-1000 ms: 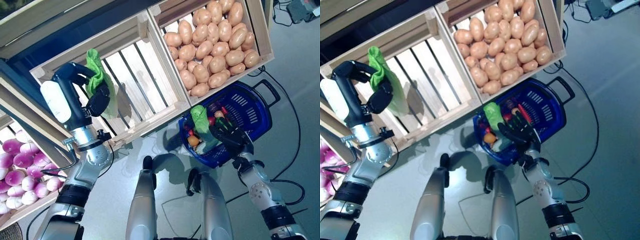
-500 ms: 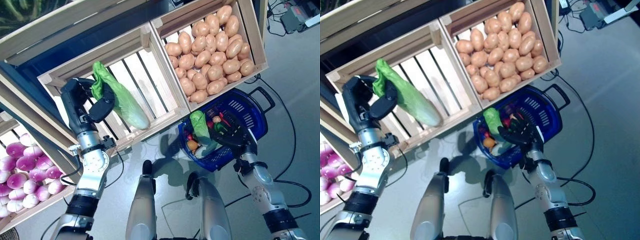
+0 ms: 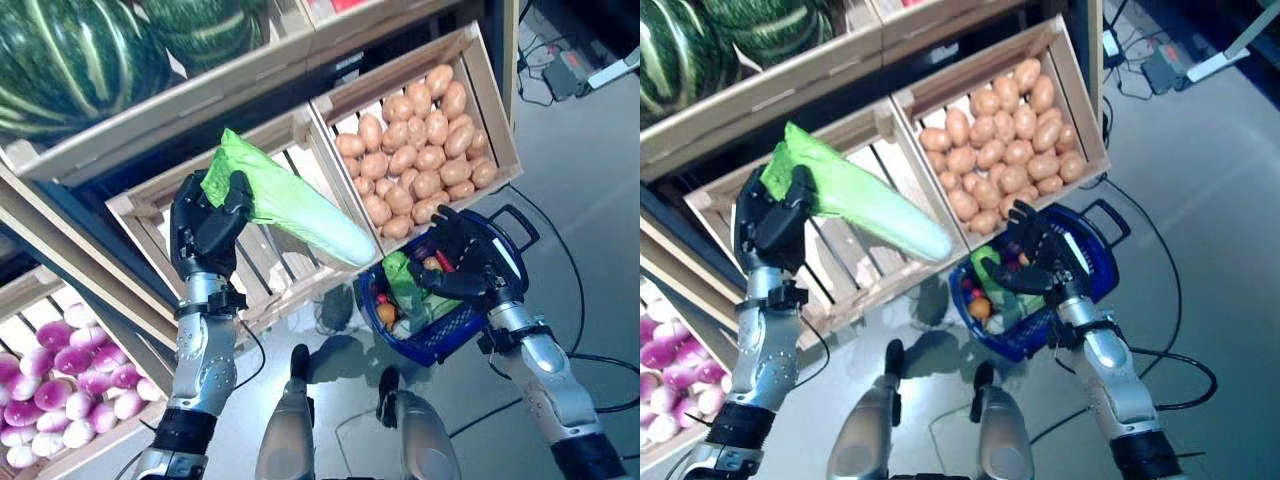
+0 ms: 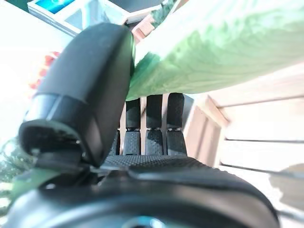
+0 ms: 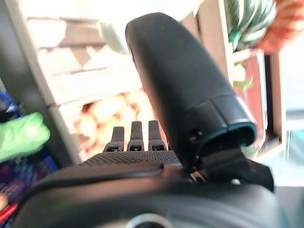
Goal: Put vegetables into the basket
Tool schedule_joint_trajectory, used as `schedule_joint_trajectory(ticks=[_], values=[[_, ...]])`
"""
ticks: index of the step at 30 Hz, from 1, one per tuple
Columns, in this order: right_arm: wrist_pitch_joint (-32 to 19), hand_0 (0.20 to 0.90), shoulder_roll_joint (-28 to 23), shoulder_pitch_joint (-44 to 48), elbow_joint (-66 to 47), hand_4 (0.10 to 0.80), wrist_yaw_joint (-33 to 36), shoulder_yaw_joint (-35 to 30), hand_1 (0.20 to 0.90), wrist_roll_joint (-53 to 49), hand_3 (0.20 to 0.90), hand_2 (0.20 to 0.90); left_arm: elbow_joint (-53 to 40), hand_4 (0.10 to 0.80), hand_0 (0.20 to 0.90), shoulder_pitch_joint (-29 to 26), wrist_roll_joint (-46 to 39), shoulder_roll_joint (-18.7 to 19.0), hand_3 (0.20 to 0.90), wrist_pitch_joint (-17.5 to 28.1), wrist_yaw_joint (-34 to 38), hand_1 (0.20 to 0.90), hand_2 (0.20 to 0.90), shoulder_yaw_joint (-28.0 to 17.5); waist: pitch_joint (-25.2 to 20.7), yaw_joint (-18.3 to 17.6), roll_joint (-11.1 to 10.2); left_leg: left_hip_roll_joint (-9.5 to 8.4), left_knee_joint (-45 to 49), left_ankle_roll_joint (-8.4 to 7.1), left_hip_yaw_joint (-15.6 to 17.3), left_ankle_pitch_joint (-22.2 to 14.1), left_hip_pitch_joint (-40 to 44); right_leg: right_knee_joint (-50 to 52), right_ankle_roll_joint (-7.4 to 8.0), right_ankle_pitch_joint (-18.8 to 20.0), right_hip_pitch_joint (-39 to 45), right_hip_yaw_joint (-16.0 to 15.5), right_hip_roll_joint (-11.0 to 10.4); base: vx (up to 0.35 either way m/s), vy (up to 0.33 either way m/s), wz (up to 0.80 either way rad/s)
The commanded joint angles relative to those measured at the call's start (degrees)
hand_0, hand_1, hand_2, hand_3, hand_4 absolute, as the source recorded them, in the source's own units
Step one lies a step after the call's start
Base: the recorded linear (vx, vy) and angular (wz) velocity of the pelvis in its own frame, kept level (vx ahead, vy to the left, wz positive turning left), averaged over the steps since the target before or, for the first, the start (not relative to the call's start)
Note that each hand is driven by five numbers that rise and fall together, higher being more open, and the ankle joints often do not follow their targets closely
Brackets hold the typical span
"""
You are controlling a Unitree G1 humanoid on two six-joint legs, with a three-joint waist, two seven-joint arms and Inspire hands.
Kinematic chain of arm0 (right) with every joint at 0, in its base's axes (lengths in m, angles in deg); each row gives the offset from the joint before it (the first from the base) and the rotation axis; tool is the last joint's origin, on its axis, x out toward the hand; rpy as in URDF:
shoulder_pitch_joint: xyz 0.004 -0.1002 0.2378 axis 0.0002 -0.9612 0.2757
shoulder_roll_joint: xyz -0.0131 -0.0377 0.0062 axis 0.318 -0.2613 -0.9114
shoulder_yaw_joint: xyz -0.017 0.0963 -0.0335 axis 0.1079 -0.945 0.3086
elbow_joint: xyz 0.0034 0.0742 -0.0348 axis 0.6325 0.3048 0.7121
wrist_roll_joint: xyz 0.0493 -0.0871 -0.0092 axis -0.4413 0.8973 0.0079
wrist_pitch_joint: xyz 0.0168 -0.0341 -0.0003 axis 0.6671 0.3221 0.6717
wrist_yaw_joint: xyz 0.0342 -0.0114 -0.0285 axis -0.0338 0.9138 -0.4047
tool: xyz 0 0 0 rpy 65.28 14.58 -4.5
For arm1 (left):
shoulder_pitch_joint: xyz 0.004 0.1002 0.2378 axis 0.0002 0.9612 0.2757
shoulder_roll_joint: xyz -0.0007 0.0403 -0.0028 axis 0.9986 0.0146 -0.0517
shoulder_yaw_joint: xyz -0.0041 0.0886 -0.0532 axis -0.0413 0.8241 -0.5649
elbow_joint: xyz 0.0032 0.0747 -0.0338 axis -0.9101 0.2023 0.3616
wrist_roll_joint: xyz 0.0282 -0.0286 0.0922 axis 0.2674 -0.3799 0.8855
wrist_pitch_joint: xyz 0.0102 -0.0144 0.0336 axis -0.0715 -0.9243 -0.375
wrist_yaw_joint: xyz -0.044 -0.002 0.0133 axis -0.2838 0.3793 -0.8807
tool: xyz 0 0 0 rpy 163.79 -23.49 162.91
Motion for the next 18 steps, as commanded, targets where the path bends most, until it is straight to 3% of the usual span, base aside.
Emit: schedule_joint_trajectory(ticks=[1, 12, 18], values=[[1.9, 0.9, -2.6, 1.1, -4.9, 0.8, -10.7, 2.6, 0.9, -2.3, 0.9, 0.9, -3.1, 0.4, 0.3, -0.7, -1.2, 0.6, 0.3, 1.7, -6.4, 0.3, 0.3, 0.3, -12.1, 0.0, -1.9, -2.77, -2.1, 0.94, 0.2, -3.3, 2.8, -14.5, -1.28, 8.8, 7.3, -2.5, -0.4, 0.089, -0.007, -0.01], [16.4, 0.9, -8.3, 9.1, -3.1, 0.8, -22.1, 11.6, 0.9, -8.9, 0.9, 0.9, 0.4, 0.4, 0.3, -3.5, -1.4, 4.0, 0.3, -5.4, -14.2, 0.3, 0.3, 7.0, -18.1, 1.3, -2.3, -1.67, -8.4, 0.36, 0.3, -2.1, 7.7, -21.0, 0.54, 12.4, 11.9, -4.3, -1.2, 0.064, -0.016, 0.04], [19.8, 0.9, -7.9, 11.6, -2.4, 0.8, -24.0, 14.7, 0.9, -12.1, 0.9, 0.9, 1.7, 0.4, 0.3, -3.7, -2.1, 4.5, 0.3, -7.4, -17.7, 0.3, 0.3, 9.1, -20.1, 1.4, -2.4, -1.68, -8.4, 0.57, 0.6, -2.7, 8.9, -22.0, 0.98, 13.3, 12.8, -4.0, -1.7, 0.074, 0.014, 0.01]])
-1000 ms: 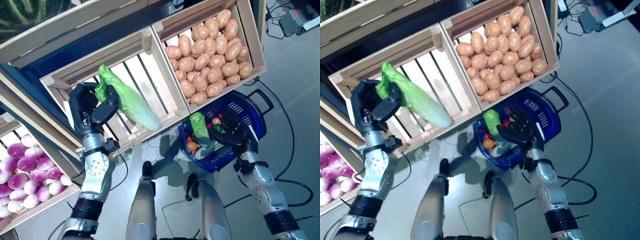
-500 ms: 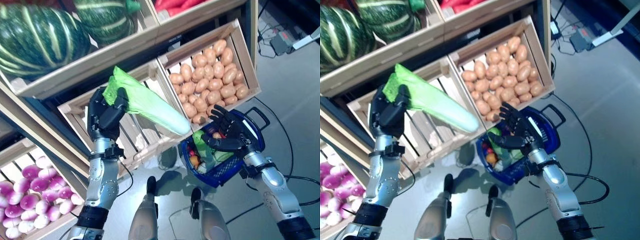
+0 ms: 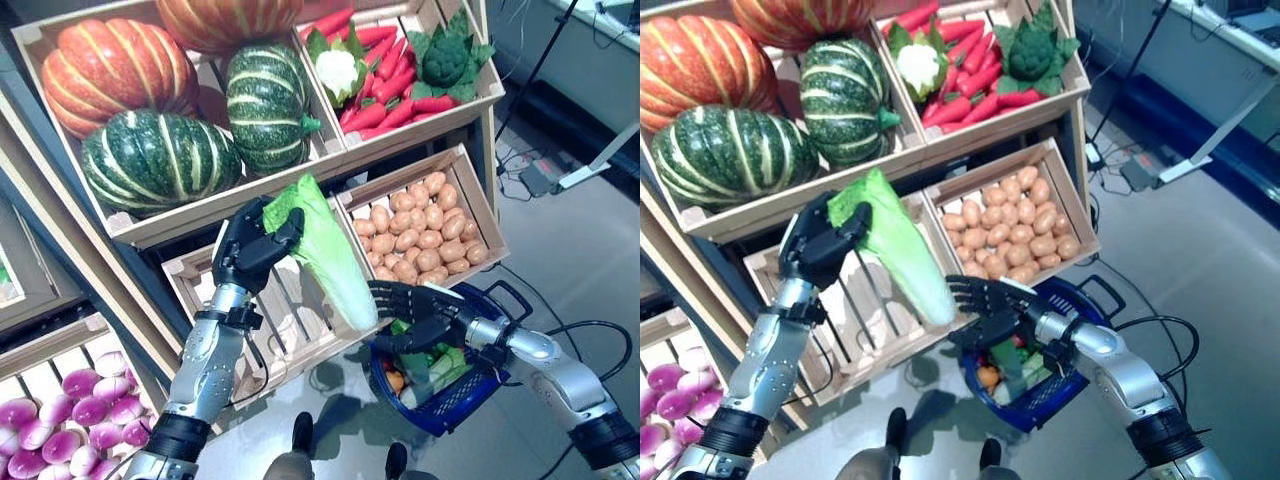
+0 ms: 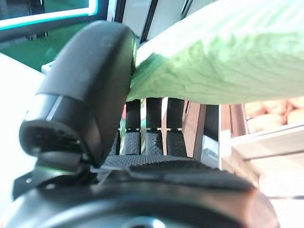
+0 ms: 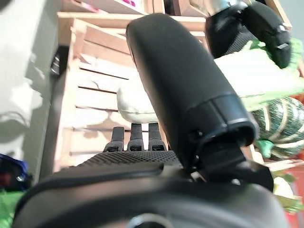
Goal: Put vegetables into the basket
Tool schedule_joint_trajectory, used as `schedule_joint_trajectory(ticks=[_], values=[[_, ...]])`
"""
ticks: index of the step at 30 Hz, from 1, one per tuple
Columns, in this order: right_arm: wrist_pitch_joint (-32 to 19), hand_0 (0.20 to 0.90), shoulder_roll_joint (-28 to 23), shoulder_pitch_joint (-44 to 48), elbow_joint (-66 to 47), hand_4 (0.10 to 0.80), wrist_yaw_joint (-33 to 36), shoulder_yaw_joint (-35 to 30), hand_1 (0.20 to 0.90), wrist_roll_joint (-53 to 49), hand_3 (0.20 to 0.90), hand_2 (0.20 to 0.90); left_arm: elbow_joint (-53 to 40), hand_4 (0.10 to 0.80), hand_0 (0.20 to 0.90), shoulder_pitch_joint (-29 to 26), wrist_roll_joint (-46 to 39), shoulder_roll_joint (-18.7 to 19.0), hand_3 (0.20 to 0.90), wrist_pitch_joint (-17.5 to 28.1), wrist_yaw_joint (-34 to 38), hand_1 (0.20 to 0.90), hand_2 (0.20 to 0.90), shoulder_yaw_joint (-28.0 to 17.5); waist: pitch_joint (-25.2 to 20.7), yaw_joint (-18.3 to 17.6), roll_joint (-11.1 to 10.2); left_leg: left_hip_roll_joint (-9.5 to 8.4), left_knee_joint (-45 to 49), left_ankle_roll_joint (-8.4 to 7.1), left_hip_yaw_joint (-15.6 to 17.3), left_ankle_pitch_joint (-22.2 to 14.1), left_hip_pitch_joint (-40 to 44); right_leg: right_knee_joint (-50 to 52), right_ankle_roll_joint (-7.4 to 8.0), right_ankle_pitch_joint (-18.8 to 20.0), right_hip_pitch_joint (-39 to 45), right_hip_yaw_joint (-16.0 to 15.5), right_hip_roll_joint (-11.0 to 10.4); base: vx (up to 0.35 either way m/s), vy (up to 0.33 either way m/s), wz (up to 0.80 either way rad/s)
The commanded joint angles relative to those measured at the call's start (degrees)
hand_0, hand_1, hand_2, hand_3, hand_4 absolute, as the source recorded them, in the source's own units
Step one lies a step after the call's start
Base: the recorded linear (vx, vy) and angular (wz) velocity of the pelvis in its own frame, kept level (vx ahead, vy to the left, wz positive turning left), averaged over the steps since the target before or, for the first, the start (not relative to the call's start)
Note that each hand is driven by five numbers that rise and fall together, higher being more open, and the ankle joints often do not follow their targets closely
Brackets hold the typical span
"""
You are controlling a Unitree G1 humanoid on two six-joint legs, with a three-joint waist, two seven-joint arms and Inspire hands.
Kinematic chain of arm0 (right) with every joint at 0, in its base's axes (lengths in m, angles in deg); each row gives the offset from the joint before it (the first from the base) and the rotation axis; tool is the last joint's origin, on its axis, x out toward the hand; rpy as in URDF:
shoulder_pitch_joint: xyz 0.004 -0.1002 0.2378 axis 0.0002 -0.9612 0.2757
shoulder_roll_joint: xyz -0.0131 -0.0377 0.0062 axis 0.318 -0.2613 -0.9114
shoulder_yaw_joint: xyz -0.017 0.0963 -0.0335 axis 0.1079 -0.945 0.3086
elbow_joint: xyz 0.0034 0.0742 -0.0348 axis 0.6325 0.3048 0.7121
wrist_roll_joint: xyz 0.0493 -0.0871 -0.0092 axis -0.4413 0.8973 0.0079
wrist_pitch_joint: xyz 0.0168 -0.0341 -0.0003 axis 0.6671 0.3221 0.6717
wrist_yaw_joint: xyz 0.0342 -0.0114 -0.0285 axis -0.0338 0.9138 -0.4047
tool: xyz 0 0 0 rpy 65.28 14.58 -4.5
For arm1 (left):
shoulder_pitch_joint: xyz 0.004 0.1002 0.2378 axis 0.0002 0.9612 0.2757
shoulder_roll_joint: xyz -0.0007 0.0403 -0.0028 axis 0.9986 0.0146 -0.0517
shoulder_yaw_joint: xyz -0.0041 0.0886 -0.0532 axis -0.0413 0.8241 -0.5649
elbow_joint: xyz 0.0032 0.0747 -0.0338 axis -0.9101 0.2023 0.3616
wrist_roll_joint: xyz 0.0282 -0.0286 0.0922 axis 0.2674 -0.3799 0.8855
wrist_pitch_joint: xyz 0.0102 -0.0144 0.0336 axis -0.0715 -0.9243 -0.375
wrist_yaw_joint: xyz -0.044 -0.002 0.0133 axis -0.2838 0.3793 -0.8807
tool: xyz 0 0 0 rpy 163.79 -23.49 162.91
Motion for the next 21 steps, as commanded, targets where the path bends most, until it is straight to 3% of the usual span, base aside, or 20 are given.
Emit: schedule_joint_trajectory(ticks=[1, 8, 12, 21], values=[[-1.8, 0.9, 1.5, 6.6, -3.1, 0.8, -5.9, 3.9, 0.9, -10.0, 0.9, 0.9, -0.1, 0.4, 0.3, -4.4, -2.0, -0.3, 0.3, 1.6, -7.1, 0.3, 0.3, 3.8, -7.6, 0.6, -1.0, -0.42, 0.0, -1.03, 0.5, -4.1, 0.9, 1.1, -1.22, 4.0, -2.6, -1.8, -2.3, 0.064, 0.022, -0.02], [0.0, 0.9, 2.8, 8.8, -2.5, 0.8, -6.0, 7.1, 0.9, -10.9, 0.9, 0.9, 0.6, 0.4, 0.3, -5.6, -0.1, 0.1, 0.3, -0.4, -9.3, 0.3, 0.3, 6.9, -9.1, 0.4, -0.9, -0.65, 0.0, -0.46, 0.9, -5.1, 2.4, 1.2, -0.74, 4.1, -1.9, -0.8, -2.8, 0.058, 0.026, 0.0], [-1.2, 0.9, 4.1, 9.4, -2.1, 0.8, -2.4, 7.6, 0.9, -13.0, 0.9, 0.9, 1.1, 0.4, 0.3, -5.6, -1.0, -0.1, 0.3, -0.8, -9.2, 0.3, 0.3, 7.5, -9.5, 0.4, -0.8, -0.76, 0.0, -0.23, 0.9, -5.6, 3.1, 1.2, -0.45, 4.1, -1.5, -0.3, -3.1, 0.04, 0.015, 0.01], [-2.7, 0.9, 8.9, 8.1, -1.3, 0.8, 14.5, 4.9, 0.9, -12.5, 0.9, 0.9, 1.2, 0.4, 0.3, -4.6, -0.1, -2.2, 0.3, -0.5, -8.5, 0.3, 0.3, 8.0, -10.3, 0.1, -0.5, -0.81, 0.0, 0.18, 1.3, -6.0, 3.5, 0.8, -0.08, 4.5, -1.5, 0.7, -3.4, 0.008, 0.001, 0.0]])
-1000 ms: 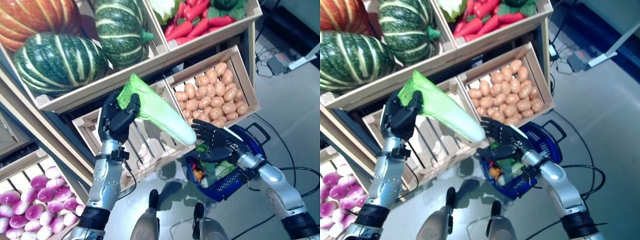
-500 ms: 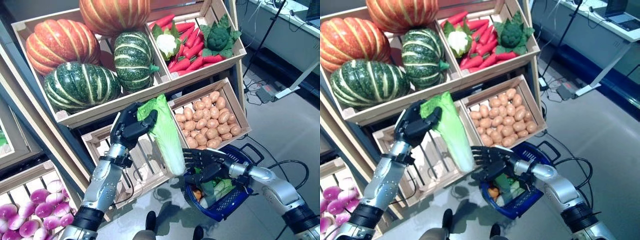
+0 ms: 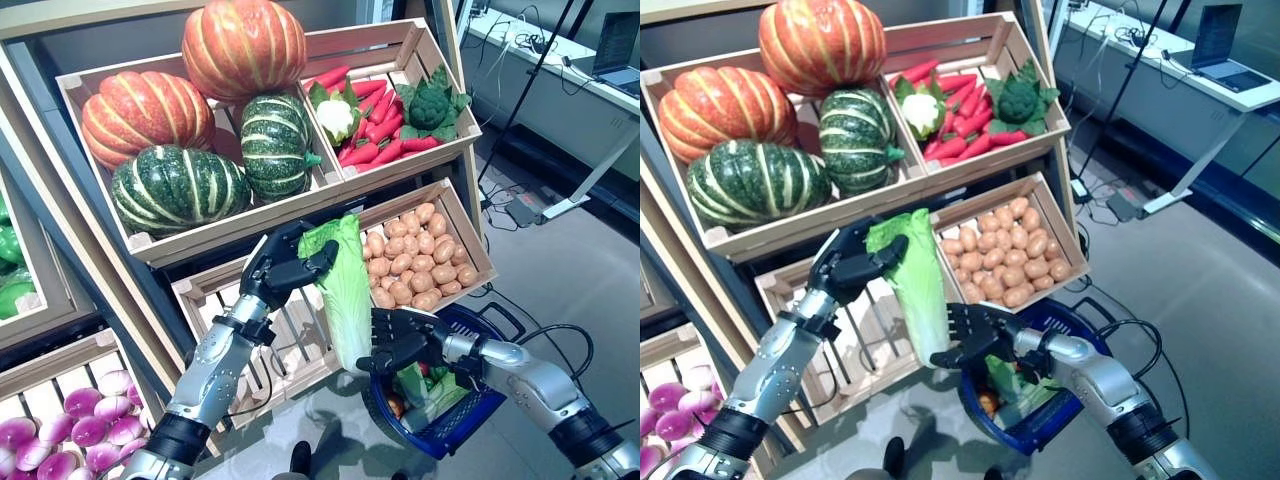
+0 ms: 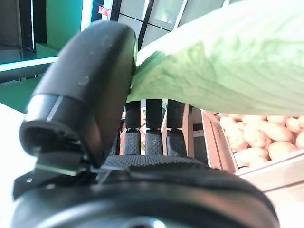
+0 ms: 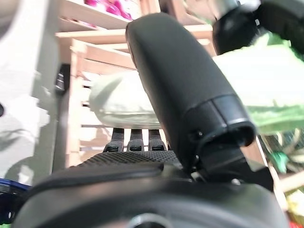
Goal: Put vegetables into the basket
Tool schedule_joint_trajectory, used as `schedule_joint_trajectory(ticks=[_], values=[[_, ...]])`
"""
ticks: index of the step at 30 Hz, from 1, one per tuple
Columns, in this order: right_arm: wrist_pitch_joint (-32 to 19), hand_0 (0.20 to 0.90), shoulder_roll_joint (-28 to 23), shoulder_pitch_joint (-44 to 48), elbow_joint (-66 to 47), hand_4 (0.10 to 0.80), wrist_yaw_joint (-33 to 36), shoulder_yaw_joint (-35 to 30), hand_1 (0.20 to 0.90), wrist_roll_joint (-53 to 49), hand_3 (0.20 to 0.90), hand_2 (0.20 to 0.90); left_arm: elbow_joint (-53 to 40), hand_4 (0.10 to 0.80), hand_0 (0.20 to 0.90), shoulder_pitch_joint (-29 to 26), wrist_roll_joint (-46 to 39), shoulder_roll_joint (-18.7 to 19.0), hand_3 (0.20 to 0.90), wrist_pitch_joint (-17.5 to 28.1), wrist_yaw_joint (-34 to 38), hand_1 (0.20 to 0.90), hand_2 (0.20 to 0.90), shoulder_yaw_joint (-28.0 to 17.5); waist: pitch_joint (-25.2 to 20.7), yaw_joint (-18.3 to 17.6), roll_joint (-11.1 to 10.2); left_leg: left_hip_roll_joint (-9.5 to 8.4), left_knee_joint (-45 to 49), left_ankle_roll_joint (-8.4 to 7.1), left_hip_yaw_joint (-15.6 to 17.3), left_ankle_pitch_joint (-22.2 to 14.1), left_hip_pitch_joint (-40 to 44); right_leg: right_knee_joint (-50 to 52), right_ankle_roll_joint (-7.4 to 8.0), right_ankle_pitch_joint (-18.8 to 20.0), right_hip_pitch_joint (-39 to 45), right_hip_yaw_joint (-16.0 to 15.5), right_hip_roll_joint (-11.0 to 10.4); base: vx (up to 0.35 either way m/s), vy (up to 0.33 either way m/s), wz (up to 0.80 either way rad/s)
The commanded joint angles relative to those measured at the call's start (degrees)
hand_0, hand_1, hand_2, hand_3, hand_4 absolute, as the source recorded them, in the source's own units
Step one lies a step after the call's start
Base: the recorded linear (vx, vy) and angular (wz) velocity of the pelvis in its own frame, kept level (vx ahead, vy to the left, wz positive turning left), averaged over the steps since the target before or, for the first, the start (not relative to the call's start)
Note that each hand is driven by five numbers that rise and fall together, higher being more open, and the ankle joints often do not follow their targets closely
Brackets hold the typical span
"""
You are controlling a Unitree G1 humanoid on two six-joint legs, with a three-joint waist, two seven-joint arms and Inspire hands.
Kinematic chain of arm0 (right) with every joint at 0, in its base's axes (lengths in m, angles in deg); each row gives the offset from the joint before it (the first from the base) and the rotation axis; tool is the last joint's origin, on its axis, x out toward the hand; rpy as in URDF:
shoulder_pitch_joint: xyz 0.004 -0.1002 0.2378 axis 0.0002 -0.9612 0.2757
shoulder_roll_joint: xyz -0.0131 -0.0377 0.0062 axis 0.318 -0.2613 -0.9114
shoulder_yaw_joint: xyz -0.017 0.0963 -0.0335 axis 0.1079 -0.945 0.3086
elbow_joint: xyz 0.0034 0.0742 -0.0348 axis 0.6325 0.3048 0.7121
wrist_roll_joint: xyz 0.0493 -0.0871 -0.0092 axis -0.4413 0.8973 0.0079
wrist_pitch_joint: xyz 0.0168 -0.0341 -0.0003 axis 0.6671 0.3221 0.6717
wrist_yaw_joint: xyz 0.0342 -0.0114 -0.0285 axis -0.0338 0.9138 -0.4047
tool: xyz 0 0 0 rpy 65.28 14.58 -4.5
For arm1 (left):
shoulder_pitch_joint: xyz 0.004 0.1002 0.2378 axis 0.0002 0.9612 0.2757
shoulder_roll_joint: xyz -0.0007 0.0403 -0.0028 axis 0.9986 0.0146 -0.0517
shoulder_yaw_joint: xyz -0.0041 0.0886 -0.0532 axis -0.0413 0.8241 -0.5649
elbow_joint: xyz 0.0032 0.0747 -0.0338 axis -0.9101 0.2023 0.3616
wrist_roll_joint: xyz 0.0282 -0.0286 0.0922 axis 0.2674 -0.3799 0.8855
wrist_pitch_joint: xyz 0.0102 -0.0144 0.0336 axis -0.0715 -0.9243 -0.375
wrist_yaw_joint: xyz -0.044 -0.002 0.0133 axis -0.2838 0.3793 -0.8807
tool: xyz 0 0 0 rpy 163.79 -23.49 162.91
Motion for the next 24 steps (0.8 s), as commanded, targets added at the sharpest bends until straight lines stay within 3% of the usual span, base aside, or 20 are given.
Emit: schedule_joint_trajectory(ticks=[1, 10, 16, 23, 24], values=[[-6.8, 0.9, 5.3, 6.0, -3.9, 0.8, 7.0, -2.0, 0.9, -6.0, 0.9, 0.9, -0.1, 0.4, 0.3, -4.6, -1.1, -3.6, 0.3, 3.4, -2.5, 0.3, 0.3, 3.3, -5.1, 0.4, -0.4, -0.38, 0.1, 0.08, 1.1, -6.1, 2.7, 0.8, -0.2, 4.4, -2.4, 0.3, -3.1, 0.0, 0.0, 0.0], [-3.6, 0.9, 8.0, 5.7, -5.4, 0.8, 11.9, -1.9, 0.9, -8.8, 0.9, 0.9, -1.6, 0.4, 0.3, -4.7, -0.5, -4.6, 0.3, 1.8, -1.0, 0.3, 0.3, 2.7, -5.2, 0.4, -0.4, -0.26, 0.1, 0.19, 1.3, -6.2, 2.9, 0.5, -0.19, 4.5, -2.2, 0.5, -3.2, 0.0, 0.0, 0.0], [2.5, 0.9, 7.5, 5.8, -8.0, 0.8, 1.8, 0.5, 0.9, -12.1, 0.9, 0.9, -2.1, 0.4, 0.3, -4.2, -0.8, -4.5, 0.3, 1.2, -1.6, 0.3, 0.3, 2.3, -5.3, 0.6, -0.7, -0.16, 0.1, 0.06, 1.4, -6.2, 3.0, 0.5, -0.21, 4.4, -2.1, 0.3, -3.3, 0.0, 0.0, 0.0], [5.0, 0.9, 4.9, 6.7, -7.4, 0.8, -5.9, 3.8, 0.9, -13.2, 0.9, 0.9, -1.8, 0.4, 0.3, -4.1, -1.3, -3.9, 0.3, 0.4, -2.5, 0.3, 0.3, 2.5, -6.0, 1.1, -1.1, -0.07, 0.1, -0.16, 1.1, -6.1, 2.9, 0.4, -0.19, 4.6, -1.9, -0.1, -3.4, 0.0, 0.0, 0.0], [4.6, 0.848, 4.7, 6.7, -7.2, 0.765, -6.7, 3.9, 0.848, -12.1, 0.848, 0.848, -1.7, 0.4, 0.3, -3.9, -1.4, -3.8, 0.3, 0.4, -2.9, 0.3, 0.3, 2.3, -6.1, 1.1, -1.1, -0.04, 0.1, -0.2, 1.1, -6.1, 2.9, 0.4, -0.16, 4.6, -1.9, -0.1, -3.4, 0.0, 0.0, 0.0]])
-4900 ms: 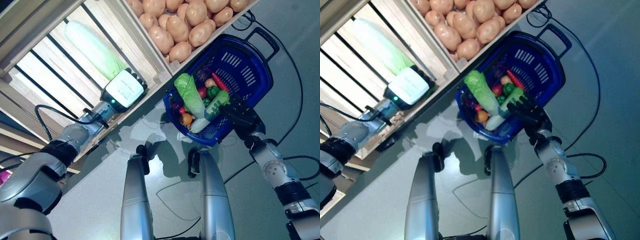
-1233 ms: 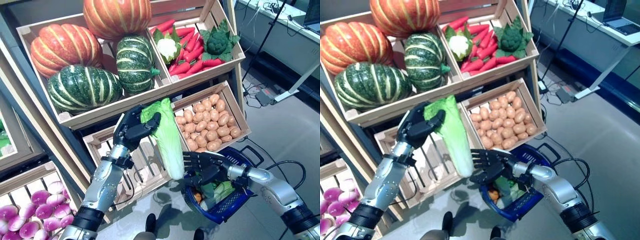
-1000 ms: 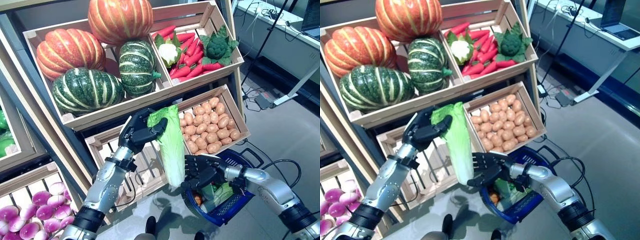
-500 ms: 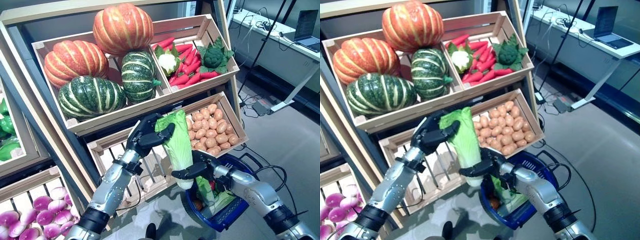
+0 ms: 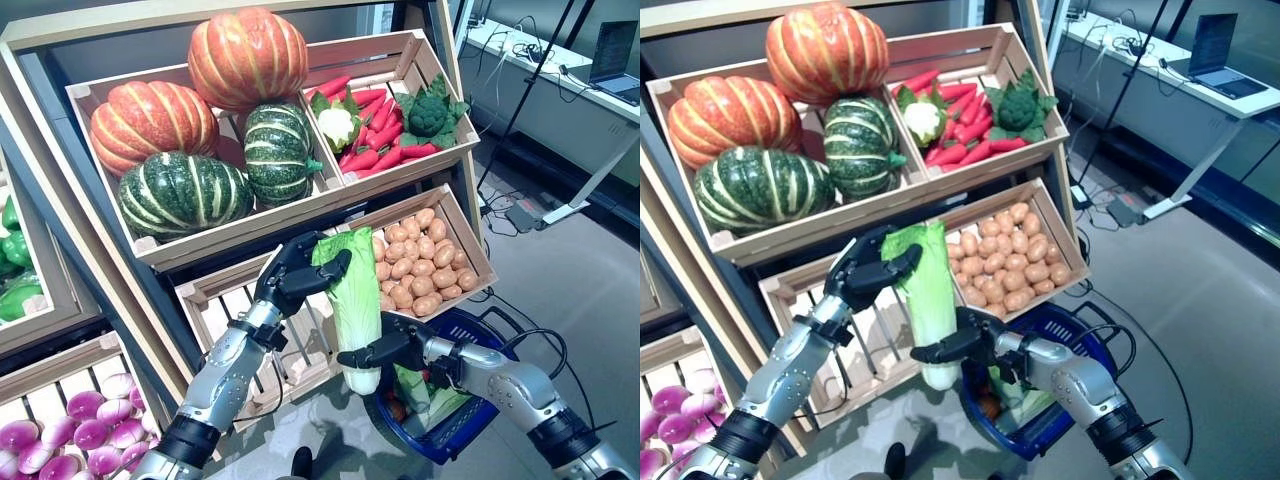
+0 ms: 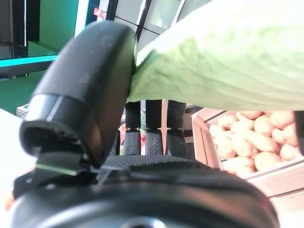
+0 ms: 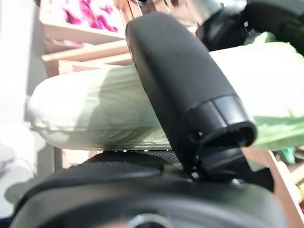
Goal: Put vegetables into the basket
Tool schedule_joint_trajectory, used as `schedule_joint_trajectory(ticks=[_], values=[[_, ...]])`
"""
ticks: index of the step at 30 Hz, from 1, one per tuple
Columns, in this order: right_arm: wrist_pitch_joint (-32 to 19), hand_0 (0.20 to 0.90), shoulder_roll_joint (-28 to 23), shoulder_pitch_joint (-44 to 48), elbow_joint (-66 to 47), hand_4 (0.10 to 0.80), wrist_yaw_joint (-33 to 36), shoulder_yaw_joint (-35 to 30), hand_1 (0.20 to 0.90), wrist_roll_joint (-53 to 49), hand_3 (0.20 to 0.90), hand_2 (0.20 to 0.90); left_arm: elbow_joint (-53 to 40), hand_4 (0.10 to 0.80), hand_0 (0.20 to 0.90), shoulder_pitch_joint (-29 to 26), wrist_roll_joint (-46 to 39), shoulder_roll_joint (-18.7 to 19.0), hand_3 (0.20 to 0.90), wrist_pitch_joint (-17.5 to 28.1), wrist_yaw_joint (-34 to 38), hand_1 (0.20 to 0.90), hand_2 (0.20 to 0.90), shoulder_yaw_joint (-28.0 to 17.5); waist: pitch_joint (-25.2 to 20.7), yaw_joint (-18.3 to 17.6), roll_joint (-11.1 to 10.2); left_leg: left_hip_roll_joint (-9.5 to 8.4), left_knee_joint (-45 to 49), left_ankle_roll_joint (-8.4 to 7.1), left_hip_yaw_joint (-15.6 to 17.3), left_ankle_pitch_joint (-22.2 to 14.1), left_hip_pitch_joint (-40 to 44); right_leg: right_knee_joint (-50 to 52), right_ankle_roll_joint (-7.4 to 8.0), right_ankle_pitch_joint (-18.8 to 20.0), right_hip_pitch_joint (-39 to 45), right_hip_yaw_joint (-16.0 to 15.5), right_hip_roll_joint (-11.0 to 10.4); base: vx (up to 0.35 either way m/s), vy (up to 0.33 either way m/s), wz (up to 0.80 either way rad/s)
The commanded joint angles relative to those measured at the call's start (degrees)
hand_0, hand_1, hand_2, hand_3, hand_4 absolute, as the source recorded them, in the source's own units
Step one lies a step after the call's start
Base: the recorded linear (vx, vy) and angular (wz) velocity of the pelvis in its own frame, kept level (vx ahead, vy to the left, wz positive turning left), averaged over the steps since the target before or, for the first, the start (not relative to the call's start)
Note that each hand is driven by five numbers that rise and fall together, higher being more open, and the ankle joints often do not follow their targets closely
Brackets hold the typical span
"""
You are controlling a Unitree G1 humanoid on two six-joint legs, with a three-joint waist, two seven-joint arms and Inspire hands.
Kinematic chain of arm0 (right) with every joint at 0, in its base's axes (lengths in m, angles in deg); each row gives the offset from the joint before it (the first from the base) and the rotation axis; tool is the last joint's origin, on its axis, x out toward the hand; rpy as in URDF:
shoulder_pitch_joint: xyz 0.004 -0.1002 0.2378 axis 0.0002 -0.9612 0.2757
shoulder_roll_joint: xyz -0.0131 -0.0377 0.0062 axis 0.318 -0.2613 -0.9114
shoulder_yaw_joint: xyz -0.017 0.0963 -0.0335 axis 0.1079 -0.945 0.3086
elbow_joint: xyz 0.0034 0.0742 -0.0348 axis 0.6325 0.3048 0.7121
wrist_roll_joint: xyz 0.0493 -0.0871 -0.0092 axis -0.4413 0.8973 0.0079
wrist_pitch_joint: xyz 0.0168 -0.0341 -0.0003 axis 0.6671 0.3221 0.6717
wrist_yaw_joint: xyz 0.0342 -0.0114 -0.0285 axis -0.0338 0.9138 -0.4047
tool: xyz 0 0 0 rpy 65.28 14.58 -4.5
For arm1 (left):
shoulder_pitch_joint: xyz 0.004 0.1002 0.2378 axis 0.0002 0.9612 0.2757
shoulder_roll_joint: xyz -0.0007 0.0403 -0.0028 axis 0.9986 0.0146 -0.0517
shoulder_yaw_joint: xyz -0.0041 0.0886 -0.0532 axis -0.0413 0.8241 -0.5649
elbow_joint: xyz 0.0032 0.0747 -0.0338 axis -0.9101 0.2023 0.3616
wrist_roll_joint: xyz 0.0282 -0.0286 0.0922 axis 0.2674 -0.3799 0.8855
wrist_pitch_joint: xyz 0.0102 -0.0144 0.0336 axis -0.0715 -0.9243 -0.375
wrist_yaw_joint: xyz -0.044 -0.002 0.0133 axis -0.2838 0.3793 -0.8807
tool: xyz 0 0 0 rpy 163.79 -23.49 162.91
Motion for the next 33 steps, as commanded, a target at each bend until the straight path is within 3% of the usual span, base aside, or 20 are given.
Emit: schedule_joint_trajectory(ticks=[1, 23, 24, 25, 33], values=[[-3.6, 0.312, 2.3, 5.5, -5.5, 0.408, -8.0, 2.1, 0.312, -5.3, 0.312, 0.312, -1.4, 0.4, 0.3, -3.9, -2.0, -2.2, 0.3, 4.1, -3.8, 0.3, 0.3, 0.5, -5.8, 0.8, -1.4, 0.0, 0.1, -0.28, 1.1, -6.1, 2.8, 0.3, -0.21, 4.5, -2.1, 0.0, -3.1, 0.0, 0.0, 0.0], [-5.7, 0.3, 3.2, 3.8, -4.1, 0.4, -5.8, 0.6, 0.3, -9.0, 0.3, 0.3, -1.3, 0.4, 0.3, -2.9, -1.6, -1.8, 0.3, 3.2, -4.4, 0.3, 0.3, 0.2, -5.8, 0.5, -1.1, 0.08, 0.1, -0.15, 1.0, -6.4, 3.7, 0.9, -0.3, 3.8, -1.6, 0.9, -3.0, 0.0, 0.0, 0.0], [-5.8, 0.3, 3.3, 3.7, -4.2, 0.4, -5.7, 0.5, 0.3, -9.2, 0.3, 0.3, -1.4, 0.693, 0.74, -2.8, -1.7, -1.9, 0.74, 3.0, -4.8, 0.74, 0.74, 0.2, -5.8, 0.5, -1.0, 0.08, 0.1, -0.16, 1.0, -6.4, 3.7, 0.9, -0.31, 3.8, -1.6, 0.9, -3.0, 0.0, 0.0, 0.0], [-5.8, 0.3, 3.3, 3.5, -4.2, 0.4, -5.5, 0.3, 0.3, -9.5, 0.3, 0.3, -1.6, 0.8, 0.9, -2.7, -1.9, -2.0, 0.9, 2.6, -5.2, 0.9, 0.9, 0.1, -5.8, 0.5, -1.0, 0.1, 0.1, -0.13, 1.0, -6.4, 3.7, 1.0, -0.31, 3.8, -1.6, 0.9, -3.0, 0.0, 0.0, 0.0], [-11.0, 0.3, 4.5, 0.9, -5.0, 0.4, -3.0, -3.9, 0.3, -16.4, 0.3, 0.3, -3.1, 0.8, 0.9, -1.6, -3.1, -0.8, 0.9, 1.1, -6.6, 0.9, 0.9, -0.4, -5.3, 0.4, -0.6, 0.17, 0.1, -0.09, 0.8, -6.5, 3.9, 1.3, -0.28, 3.5, -1.6, 1.0, -2.9, 0.0, 0.0, 0.0]])
